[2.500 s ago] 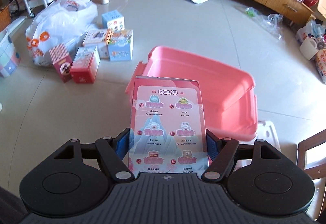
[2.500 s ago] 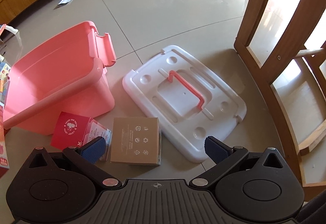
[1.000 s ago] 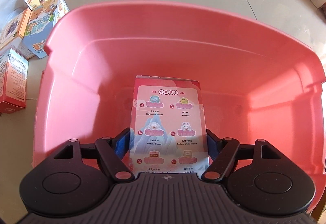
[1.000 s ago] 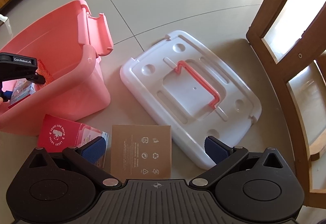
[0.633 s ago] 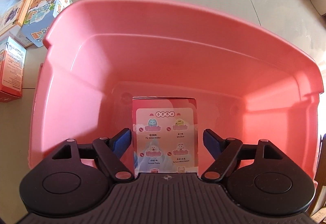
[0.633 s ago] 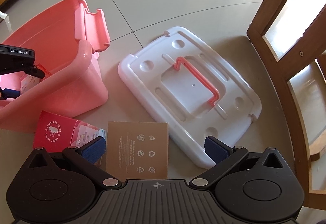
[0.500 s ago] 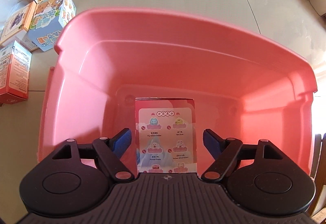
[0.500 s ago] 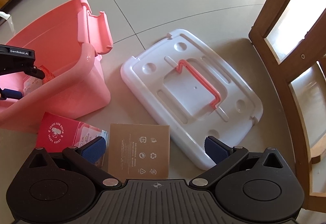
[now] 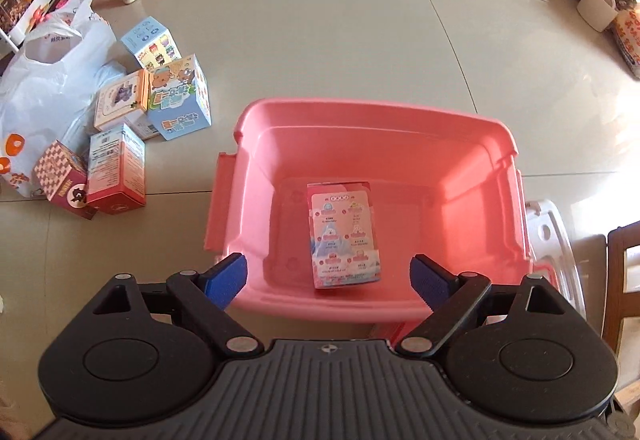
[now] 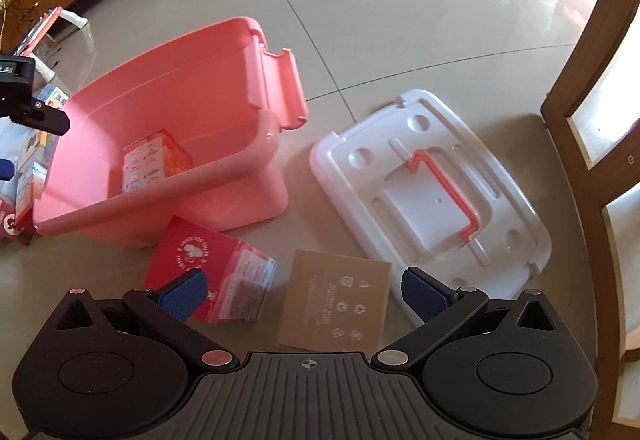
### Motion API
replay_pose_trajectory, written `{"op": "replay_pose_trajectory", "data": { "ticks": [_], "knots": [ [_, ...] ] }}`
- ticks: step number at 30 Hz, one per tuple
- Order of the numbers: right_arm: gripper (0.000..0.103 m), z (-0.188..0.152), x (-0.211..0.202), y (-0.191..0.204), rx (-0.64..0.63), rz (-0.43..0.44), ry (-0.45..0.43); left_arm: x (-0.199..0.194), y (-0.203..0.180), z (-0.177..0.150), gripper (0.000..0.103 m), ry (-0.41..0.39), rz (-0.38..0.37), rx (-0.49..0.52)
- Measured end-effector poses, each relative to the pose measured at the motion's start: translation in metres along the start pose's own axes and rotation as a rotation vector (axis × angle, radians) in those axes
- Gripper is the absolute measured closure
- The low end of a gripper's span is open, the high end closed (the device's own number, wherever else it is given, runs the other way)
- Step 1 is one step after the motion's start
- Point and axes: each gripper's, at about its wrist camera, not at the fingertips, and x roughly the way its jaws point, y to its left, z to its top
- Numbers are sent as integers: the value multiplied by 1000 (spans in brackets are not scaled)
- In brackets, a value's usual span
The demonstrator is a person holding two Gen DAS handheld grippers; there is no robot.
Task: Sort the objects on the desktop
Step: 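Grasp the red Lucky Lotus box with the right gripper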
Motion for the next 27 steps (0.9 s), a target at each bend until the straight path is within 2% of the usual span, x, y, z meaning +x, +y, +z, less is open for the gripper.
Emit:
{"op": "replay_pose_trajectory", "data": {
  "ticks": [3,5,9,12,14,18,22,23,27],
  "knots": [
    [0,-1,3,21,43,2,14,-22,9,-15,12,9,-23,19],
    [0,-3,11,32,93,20,37,-32,18,-23,12,21,-30,10],
    [0,-6,30,54,144,-2,77,-44,44,-37,12,36,-62,-24],
    [0,-6,39,70,125,-28,66,-41,57,-42,11,25,-78,-38],
    [0,-4,46,76,117,-56,75,-33,65,-46,11,44,-82,-58],
    [0,-4,61,81,134,-86,85,-22,78,-48,11,91,-136,-124],
    [0,-4,77,87,144,-109,106,-22,81,-42,11,81,-168,-139],
    [1,-4,81,88,143,-117,115,-22,81,-41,11,78,-174,-138],
    [23,-7,99,95,105,-148,162,-21,81,-37,11,82,-204,-144]
  ]
}}
